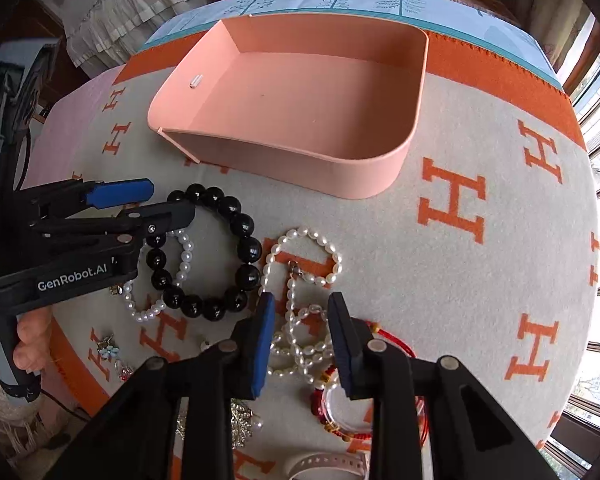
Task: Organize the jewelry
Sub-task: 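Grasp the black bead bracelet with the left gripper while the right gripper grasps the pearl necklace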
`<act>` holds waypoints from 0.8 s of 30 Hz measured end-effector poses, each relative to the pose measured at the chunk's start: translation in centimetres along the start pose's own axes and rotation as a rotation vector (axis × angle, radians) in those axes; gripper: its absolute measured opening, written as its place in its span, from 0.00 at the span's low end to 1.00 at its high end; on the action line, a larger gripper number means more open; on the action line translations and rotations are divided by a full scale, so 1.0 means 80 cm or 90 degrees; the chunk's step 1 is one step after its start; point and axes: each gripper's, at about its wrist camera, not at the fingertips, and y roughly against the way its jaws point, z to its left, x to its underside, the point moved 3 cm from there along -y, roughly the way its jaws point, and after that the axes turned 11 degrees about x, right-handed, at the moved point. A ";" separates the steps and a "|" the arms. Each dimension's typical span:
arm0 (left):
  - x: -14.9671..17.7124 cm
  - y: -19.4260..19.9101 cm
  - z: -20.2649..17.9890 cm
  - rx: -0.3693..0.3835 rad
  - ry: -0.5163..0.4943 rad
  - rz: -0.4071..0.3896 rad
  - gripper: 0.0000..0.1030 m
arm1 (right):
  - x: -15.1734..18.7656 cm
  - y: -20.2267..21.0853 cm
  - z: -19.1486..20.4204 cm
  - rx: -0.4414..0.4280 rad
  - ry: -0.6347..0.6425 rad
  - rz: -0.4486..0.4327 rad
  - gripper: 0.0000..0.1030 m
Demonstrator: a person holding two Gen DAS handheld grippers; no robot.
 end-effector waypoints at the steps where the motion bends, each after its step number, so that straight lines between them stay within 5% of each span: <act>1: 0.001 -0.001 0.000 -0.005 -0.004 0.001 0.53 | -0.002 -0.001 0.004 0.008 0.008 0.000 0.23; 13: -0.001 -0.029 -0.046 -0.054 -0.048 0.007 0.52 | -0.001 0.005 0.047 0.053 0.051 -0.005 0.18; 15: 0.000 -0.029 -0.050 -0.049 -0.056 0.004 0.47 | -0.002 0.007 0.050 0.054 0.049 -0.011 0.15; 17: 0.001 -0.023 -0.055 -0.046 -0.063 0.001 0.17 | 0.012 0.007 0.043 0.053 0.049 -0.018 0.11; 18: 0.002 -0.023 -0.057 -0.045 -0.062 0.004 0.13 | 0.012 0.012 0.045 0.059 0.051 -0.025 0.05; 24: 0.012 -0.009 -0.063 -0.001 -0.052 -0.004 0.12 | 0.024 0.023 0.034 0.042 0.035 -0.047 0.04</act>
